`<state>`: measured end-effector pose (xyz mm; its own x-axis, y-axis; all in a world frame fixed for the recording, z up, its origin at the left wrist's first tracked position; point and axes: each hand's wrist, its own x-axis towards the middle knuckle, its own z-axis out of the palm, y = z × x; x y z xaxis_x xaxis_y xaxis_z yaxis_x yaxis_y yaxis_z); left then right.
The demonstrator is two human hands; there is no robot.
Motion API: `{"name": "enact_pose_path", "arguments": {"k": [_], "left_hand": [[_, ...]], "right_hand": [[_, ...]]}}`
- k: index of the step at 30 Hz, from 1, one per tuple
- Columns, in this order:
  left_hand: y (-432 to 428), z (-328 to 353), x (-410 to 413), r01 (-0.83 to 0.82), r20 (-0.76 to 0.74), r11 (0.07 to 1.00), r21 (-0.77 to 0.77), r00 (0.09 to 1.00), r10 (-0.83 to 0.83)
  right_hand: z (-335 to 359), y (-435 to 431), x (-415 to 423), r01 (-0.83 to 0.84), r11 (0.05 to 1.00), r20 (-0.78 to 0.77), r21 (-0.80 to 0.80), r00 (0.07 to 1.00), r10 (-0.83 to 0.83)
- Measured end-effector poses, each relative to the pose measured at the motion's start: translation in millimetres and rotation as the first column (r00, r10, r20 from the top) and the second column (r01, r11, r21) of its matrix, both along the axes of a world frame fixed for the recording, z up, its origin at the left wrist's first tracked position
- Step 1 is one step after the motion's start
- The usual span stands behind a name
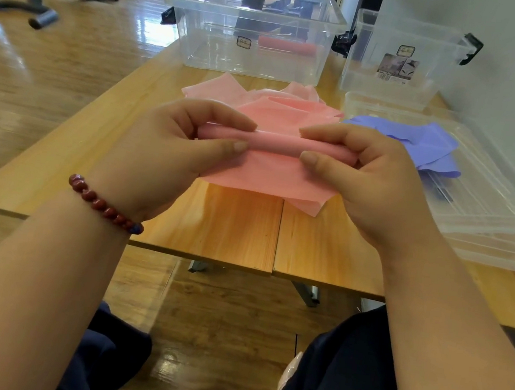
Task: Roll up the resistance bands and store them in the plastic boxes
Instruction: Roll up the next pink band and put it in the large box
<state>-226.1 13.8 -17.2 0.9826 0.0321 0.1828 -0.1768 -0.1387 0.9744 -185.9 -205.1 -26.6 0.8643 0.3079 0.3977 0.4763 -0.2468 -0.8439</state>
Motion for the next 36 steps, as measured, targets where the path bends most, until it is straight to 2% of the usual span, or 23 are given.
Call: {"name": "enact_pose_path", "arguments": {"k": [8, 15, 17, 21, 26, 29, 36], "left_hand": [[4.9, -2.6, 1.9, 0.091, -0.060, 0.995, -0.028, 0.994, -0.092], [1.4, -3.1, 2.3, 0.022, -0.046, 0.999, 0.034, 0.999, -0.020], [1.9, -3.2, 2.9, -0.006, -0.027, 0.999, 0.034, 1.000, 0.007], [2.4, -2.2, 2.6, -0.023, -0.018, 0.999, 0.028, 1.000, 0.023], [2.9, -2.7, 3.0, -0.009, -0.025, 1.000, 0.012, 1.000, 0.010], [4.2, -2.1, 2.9, 0.023, -0.072, 0.999, -0.031, 0.997, -0.025], [1.7, -0.3, 0.1, 0.045, -0.095, 0.999, -0.019, 0.994, -0.047]], "right_hand": [[-0.6, 3.8, -2.8, 0.051, 0.995, 0.069, 0.082, 0.996, -0.057], [-1.0, 1.1, -0.2, 0.017, 0.998, 0.097, 0.066, 0.995, -0.023], [-1.1, -0.5, 1.5, 0.008, 0.999, 0.058, 0.045, 0.998, -0.011], [-1.8, -2.3, 2.9, -0.026, 0.995, -0.075, 0.100, 0.997, 0.034], [-1.4, 1.2, 0.3, 0.031, 0.996, -0.005, 0.083, 1.000, -0.031], [-0.6, 1.6, -0.3, 0.034, 0.993, 0.007, 0.114, 0.999, -0.035], [-3.5, 1.5, 2.3, 0.025, 0.990, 0.007, 0.140, 1.000, -0.026]]}}
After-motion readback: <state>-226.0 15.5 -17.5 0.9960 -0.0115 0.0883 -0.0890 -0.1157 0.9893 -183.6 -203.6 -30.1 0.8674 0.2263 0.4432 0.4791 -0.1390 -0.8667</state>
